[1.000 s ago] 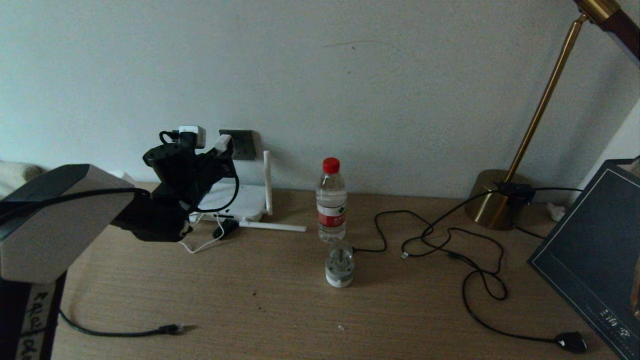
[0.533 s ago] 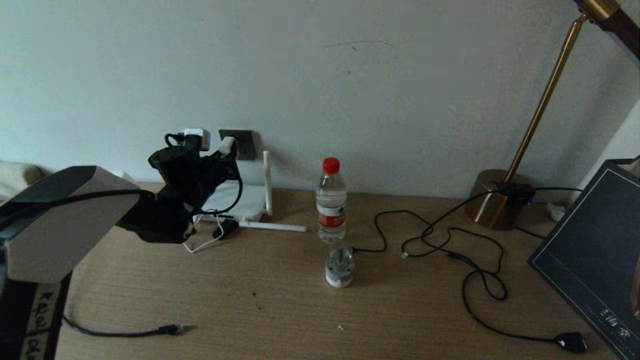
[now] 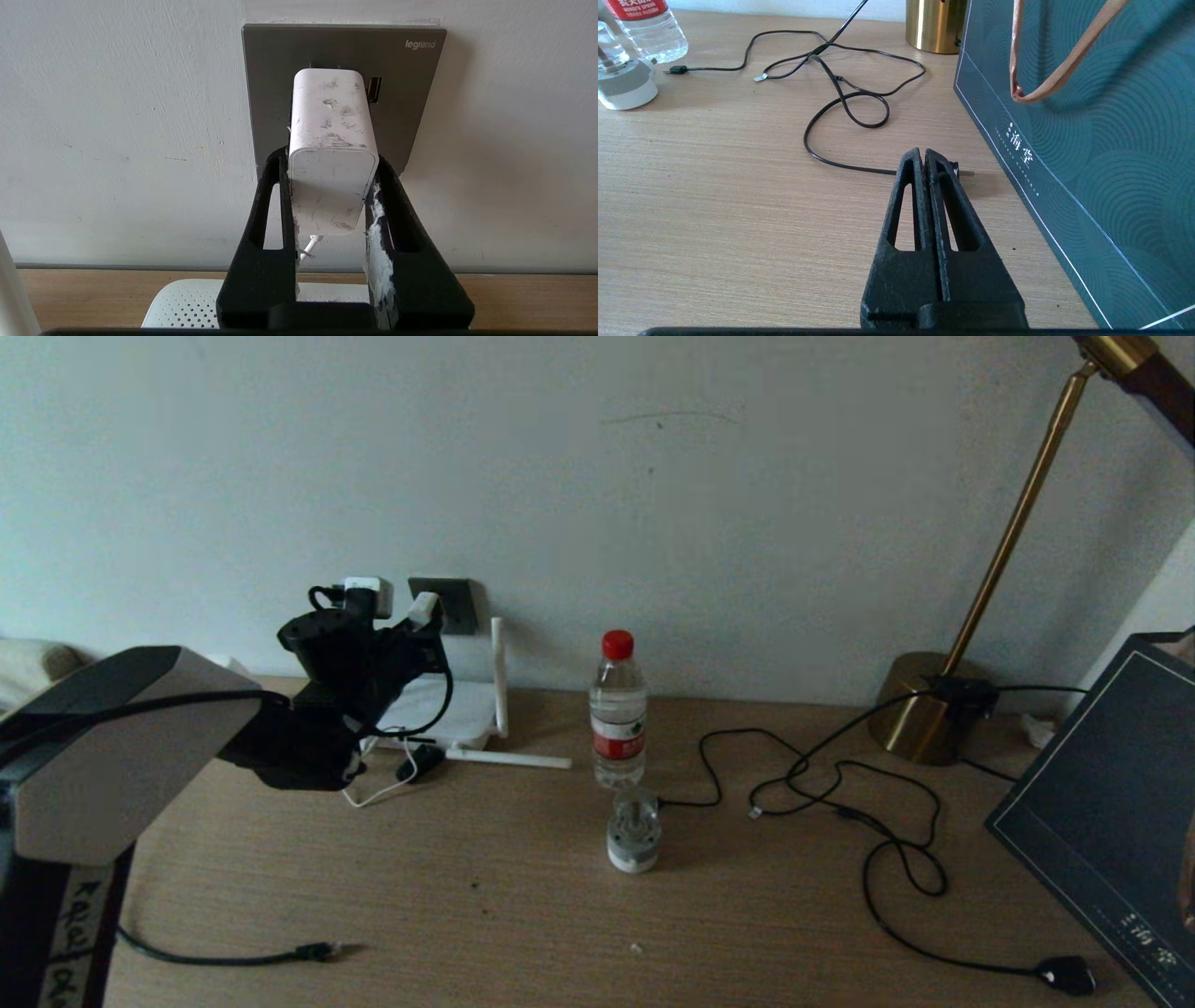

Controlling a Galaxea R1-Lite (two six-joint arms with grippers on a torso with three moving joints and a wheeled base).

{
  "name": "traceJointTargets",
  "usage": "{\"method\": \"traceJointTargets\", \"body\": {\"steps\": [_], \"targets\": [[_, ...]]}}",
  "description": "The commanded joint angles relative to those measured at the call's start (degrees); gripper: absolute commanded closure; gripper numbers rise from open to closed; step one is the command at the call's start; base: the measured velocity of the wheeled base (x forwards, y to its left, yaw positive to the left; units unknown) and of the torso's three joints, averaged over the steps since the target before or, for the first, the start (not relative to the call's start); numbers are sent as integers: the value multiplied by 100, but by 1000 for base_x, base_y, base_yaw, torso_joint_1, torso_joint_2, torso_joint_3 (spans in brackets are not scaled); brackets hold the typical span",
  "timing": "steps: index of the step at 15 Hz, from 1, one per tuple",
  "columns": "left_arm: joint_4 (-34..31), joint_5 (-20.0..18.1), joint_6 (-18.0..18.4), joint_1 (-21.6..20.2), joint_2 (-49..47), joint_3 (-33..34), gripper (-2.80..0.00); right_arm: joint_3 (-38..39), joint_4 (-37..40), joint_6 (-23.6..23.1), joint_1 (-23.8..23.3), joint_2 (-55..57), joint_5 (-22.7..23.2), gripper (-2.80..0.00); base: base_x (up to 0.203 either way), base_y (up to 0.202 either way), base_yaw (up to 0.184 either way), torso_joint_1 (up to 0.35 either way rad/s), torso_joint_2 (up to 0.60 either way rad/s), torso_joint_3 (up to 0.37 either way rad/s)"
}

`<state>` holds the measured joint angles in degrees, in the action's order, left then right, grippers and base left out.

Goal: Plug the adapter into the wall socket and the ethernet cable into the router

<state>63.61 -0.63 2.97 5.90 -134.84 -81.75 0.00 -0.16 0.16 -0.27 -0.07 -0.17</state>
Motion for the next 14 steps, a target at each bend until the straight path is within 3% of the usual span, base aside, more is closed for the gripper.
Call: {"method": "traceJointTargets", "body": {"steps": [1, 14], "targets": [[37, 2, 1, -1, 10, 1, 0, 0, -2, 2, 0, 7, -1, 0, 0, 0, 0, 0, 0, 0], [73, 11, 1, 8, 10, 71, 0, 0, -2, 2, 0, 7, -1, 0, 0, 0, 0, 0, 0, 0]]}}
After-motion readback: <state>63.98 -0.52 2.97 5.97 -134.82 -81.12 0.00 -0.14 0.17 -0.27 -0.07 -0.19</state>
